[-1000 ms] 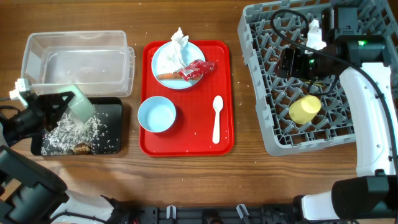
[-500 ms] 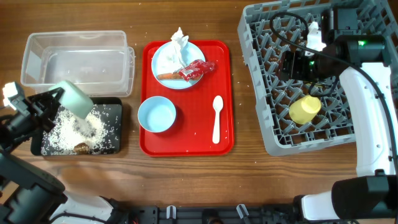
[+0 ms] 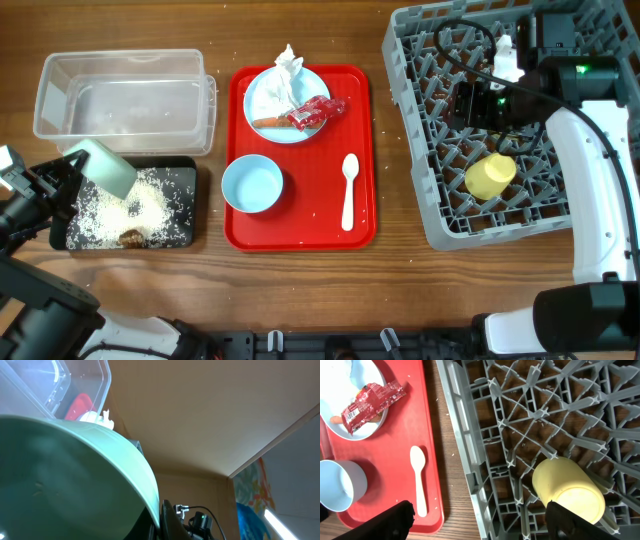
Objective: Sort waste into correct bins and load items into the dishwasher rack
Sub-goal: 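Return the empty green bowl to the red tray with the left gripper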
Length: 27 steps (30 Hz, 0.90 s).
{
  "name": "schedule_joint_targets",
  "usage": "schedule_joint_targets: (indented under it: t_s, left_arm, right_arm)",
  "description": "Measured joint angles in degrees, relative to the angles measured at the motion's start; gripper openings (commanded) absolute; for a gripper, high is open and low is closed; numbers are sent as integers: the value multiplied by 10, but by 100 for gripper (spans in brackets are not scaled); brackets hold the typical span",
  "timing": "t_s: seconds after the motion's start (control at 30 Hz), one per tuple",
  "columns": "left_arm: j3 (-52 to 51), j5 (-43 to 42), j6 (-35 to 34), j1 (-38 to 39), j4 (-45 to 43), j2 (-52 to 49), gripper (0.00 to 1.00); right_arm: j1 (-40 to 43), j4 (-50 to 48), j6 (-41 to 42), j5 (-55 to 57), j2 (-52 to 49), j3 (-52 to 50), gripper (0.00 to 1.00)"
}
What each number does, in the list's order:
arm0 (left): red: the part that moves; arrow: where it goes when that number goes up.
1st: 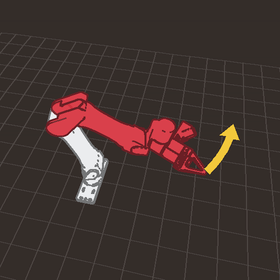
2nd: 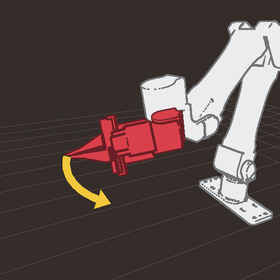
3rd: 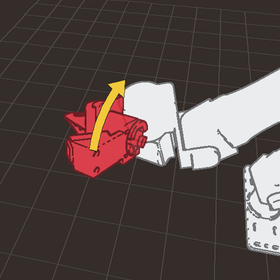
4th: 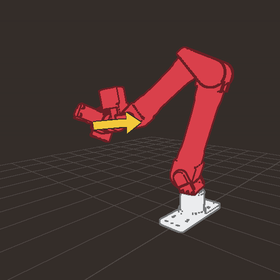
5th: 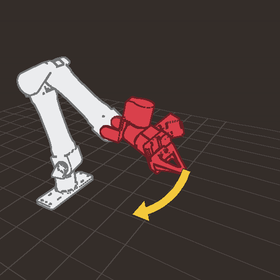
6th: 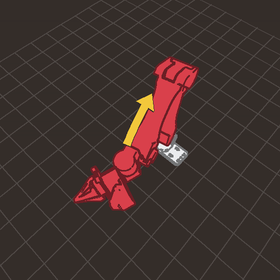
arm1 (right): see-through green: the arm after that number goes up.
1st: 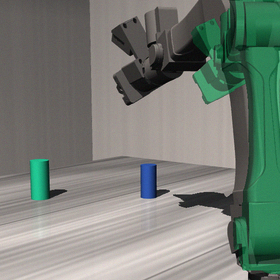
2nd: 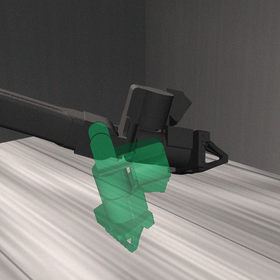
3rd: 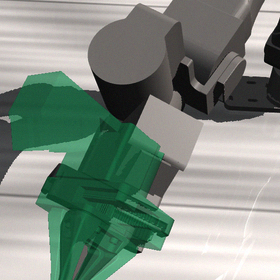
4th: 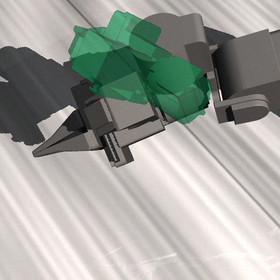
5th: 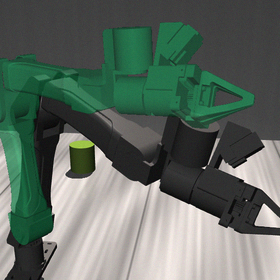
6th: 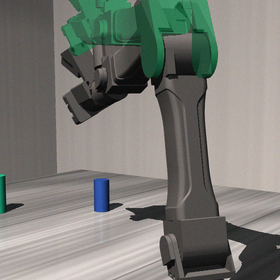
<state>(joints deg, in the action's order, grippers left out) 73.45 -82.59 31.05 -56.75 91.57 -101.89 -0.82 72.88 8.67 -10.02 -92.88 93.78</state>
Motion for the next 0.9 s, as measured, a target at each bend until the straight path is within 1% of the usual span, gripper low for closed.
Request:
schedule_joint_targets:
  t_s: [0.1,0.17,0.33,0.43,0.5,0.53,0.67,0.77,0.83,0.87,0.9]
  left_arm:
    - [0,-2,-1,0,4,0,4]
    - [0,-5,2,0,36,1,4]
    - [0,-9,18,4,47,4,4]
    - [0,-14,35,42,47,28,4]
    - [7,-15,41,92,39,54,4]
    - [21,-15,45,133,23,72,4]
    - [61,-17,47,261,-14,102,4]
    - [71,-20,33,380,-104,104,4]
    - [72,-20,-21,455,-225,104,4]
    - [72,-11,-69,503,-288,104,4]
    - [71,4,-116,534,-342,104,4]
  right_arm:
    - [0,0,0,0,0,0,87]
    - [0,0,-9,0,0,0,87]
    - [0,0,-28,0,0,0,87]
    - [0,0,-30,0,0,0,87]
    - [0,0,-30,0,0,0,87]
    - [0,0,-30,0,0,0,87]
    - [0,-1,-30,0,0,0,87]
    - [0,-6,-30,0,0,0,88]
    - [0,-8,-30,1,0,0,88]
    - [0,-9,-30,0,0,0,88]
    - [0,-8,-30,0,0,-1,88]
